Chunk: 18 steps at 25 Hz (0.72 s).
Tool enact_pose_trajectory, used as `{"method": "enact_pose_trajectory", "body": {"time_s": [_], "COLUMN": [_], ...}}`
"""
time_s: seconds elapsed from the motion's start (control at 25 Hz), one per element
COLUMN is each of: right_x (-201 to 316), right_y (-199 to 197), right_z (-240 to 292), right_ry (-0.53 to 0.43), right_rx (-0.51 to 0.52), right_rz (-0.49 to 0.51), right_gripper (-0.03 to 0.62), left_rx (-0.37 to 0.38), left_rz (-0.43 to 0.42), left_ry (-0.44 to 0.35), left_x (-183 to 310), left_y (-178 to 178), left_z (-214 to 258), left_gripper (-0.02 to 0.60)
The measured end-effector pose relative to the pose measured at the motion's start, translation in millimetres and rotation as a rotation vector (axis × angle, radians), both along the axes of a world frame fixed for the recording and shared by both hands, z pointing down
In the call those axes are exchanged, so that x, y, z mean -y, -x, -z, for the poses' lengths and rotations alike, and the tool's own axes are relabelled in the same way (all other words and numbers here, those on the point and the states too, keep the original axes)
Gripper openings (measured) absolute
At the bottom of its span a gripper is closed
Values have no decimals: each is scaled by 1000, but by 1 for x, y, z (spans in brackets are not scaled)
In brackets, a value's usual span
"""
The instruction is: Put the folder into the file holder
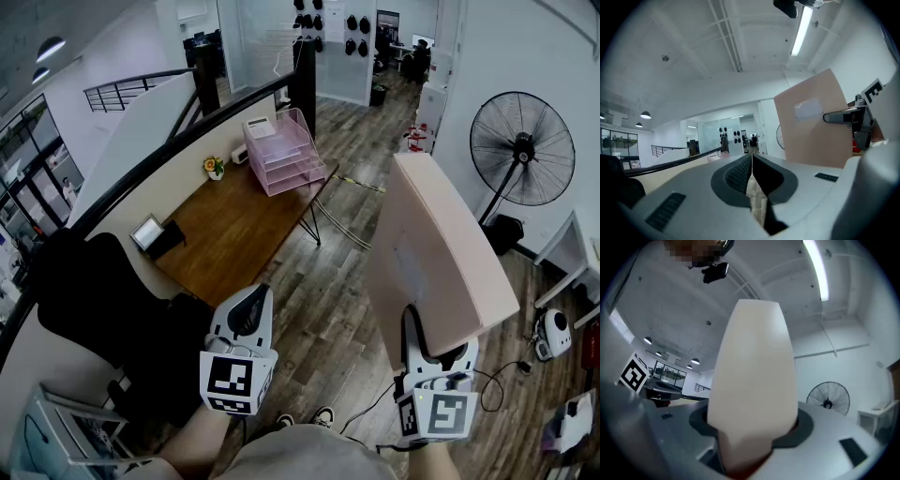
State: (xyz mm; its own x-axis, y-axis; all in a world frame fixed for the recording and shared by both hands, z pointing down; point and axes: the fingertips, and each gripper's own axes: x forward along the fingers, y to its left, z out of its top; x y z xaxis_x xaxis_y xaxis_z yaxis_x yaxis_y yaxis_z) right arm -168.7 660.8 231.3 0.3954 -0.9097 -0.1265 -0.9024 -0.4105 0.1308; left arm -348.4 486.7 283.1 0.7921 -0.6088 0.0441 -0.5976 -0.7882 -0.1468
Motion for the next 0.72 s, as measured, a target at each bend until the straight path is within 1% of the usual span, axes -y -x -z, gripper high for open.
{"method": "enact_pose_trajectory", "body": {"time_s": [0.12,0.24,0.36,0.52,0.72], "right_x": [1,1,0,1,9], "right_y": [-6,-16,-26,-37,-45], "right_z": [-5,-8,-12,-19,-25], "right_ry": [11,3,5,16,23], "right_rx": [-5,8,28,26,46], "right_rz": [14,23,38,47,57], "right_gripper": [288,287,287,287,287], "left_rx": [22,20,23,9,9], "left_rz": [-10,-21,-25,-25,-22], "left_ry": [-25,-14,-20,-25,-10], "left_x": [-1,-2,-3,-3,1], "left_y": [-10,-22,-33,-46,-55], "left_z": [-1,-4,-5,-7,-13], "left_gripper": [11,11,11,11,11]}}
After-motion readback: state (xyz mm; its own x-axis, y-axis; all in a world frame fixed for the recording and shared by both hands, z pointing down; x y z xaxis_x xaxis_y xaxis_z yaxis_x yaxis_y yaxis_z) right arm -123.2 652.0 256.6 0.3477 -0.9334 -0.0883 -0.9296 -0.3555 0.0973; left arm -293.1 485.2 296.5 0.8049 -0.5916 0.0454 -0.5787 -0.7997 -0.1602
